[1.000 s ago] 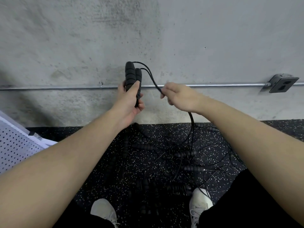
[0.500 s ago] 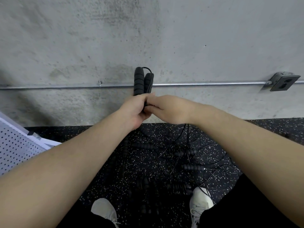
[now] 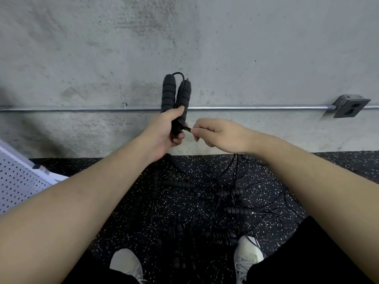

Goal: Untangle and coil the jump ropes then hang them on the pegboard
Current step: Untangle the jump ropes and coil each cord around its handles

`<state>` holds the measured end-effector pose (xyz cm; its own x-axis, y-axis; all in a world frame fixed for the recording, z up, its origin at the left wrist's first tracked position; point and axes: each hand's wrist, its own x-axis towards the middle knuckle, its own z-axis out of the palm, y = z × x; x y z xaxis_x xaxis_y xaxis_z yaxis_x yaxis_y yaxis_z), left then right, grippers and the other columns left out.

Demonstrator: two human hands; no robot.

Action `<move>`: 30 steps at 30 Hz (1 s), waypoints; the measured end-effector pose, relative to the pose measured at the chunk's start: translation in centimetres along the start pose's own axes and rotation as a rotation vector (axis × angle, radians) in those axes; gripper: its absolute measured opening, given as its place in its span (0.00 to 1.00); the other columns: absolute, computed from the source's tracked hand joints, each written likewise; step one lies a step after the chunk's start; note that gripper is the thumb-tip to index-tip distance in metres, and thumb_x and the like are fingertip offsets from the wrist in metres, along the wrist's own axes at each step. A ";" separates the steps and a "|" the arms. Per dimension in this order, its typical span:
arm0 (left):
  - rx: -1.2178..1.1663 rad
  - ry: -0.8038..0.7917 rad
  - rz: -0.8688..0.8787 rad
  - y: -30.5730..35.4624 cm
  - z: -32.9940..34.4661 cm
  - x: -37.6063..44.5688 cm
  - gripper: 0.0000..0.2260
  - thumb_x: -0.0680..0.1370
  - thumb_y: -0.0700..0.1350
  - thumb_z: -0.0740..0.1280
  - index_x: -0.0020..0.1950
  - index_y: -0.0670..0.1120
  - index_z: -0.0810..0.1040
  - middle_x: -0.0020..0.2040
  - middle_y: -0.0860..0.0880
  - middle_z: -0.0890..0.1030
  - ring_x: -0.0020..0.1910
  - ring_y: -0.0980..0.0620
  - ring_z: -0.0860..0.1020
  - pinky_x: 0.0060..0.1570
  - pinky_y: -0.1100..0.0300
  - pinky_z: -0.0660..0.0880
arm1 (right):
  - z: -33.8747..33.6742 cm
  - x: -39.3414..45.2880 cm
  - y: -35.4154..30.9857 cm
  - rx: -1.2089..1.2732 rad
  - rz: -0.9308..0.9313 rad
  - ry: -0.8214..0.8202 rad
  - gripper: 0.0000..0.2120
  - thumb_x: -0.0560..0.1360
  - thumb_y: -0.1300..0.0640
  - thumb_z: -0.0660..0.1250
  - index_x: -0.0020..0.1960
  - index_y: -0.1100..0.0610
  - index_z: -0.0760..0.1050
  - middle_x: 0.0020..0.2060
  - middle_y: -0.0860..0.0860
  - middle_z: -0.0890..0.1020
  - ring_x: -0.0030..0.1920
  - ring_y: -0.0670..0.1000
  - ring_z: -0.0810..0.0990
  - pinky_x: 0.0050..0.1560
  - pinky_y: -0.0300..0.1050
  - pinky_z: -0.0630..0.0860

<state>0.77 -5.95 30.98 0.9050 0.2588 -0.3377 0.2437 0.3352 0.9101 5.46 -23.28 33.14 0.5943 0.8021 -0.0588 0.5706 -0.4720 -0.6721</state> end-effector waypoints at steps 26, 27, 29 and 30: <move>0.288 -0.849 -0.263 1.1 -1.7 -3.8 0.27 0.71 0.46 0.77 0.68 0.43 0.73 0.62 0.43 0.83 0.25 0.57 0.68 0.19 0.69 0.67 | -2.9 -1.9 4.4 0.160 0.037 0.011 0.11 0.76 0.50 0.74 0.46 0.59 0.81 0.39 0.45 0.82 0.44 0.44 0.79 0.42 0.31 0.72; 0.358 -0.853 -0.268 0.9 -1.3 -4.0 0.23 0.74 0.44 0.72 0.68 0.44 0.73 0.64 0.42 0.82 0.25 0.57 0.68 0.19 0.68 0.66 | -2.9 -2.2 4.2 0.122 -0.001 0.028 0.14 0.77 0.55 0.71 0.49 0.68 0.80 0.42 0.53 0.82 0.47 0.49 0.77 0.42 0.29 0.71; 0.440 -0.849 -0.268 0.9 -0.9 -4.2 0.19 0.76 0.43 0.65 0.68 0.45 0.74 0.66 0.41 0.81 0.25 0.57 0.67 0.19 0.68 0.65 | -3.0 -2.7 4.0 0.114 -0.064 0.059 0.25 0.69 0.56 0.61 0.51 0.80 0.74 0.45 0.67 0.79 0.48 0.56 0.75 0.44 0.38 0.73; 0.460 -0.851 -0.260 1.1 -0.8 -4.2 0.18 0.77 0.42 0.64 0.67 0.46 0.74 0.65 0.40 0.81 0.26 0.56 0.67 0.19 0.68 0.65 | -3.2 -2.8 3.8 0.114 -0.067 0.059 0.26 0.67 0.56 0.59 0.51 0.80 0.74 0.44 0.67 0.79 0.47 0.57 0.76 0.45 0.43 0.74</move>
<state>-3.08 -5.92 33.15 0.7090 -0.5677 -0.4184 0.4177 -0.1400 0.8977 7.73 -28.46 33.11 0.5912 0.8059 0.0308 0.5442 -0.3705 -0.7527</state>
